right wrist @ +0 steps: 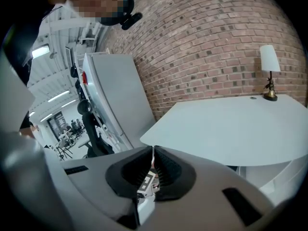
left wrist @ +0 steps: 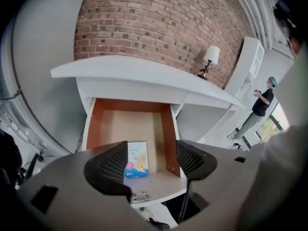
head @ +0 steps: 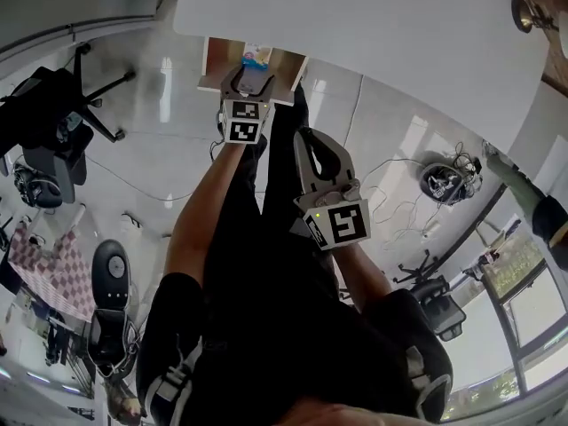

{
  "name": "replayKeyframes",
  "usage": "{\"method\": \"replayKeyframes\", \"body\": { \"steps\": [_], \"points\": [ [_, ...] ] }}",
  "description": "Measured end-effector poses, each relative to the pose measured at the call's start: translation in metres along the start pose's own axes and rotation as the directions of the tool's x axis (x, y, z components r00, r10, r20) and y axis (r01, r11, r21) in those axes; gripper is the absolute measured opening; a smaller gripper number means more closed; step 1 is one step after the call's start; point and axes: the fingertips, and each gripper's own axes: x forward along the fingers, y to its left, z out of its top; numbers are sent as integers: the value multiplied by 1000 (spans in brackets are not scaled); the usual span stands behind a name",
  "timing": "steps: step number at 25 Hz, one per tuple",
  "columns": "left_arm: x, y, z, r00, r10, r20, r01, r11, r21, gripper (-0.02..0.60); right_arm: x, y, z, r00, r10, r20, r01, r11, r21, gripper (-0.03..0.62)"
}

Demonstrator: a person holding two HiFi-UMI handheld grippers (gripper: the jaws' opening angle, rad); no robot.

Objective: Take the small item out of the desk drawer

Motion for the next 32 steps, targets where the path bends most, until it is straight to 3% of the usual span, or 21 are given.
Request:
{"method": "replayKeyframes", "body": {
  "steps": [7, 17, 22, 27, 32],
  "points": [
    [71, 33, -51, 990, 23, -136, -29, 999, -46, 348, 23, -12, -26, 999, 12, -46, -10, 999, 36, 35],
    [138, 50, -79, 970, 25, -243, -28, 1000, -9, 388, 34, -40, -60, 995, 11, -103, -4, 997, 73, 35],
    [158, 54, -90, 936, 25, -350, -46, 997, -54, 397, 39, -52, -71, 993, 0, -119, 11, 995, 95, 35],
    [169, 55, -83, 932, 60, -358, -75, 997, -30, 409, 39, -58, -81, 990, 3, -140, 13, 993, 115, 35],
    [179, 66, -97, 917, 71, -393, -106, 992, -68, 417, 42, -66, -84, 988, 1, -152, 19, 991, 131, 35]
  ]
}}
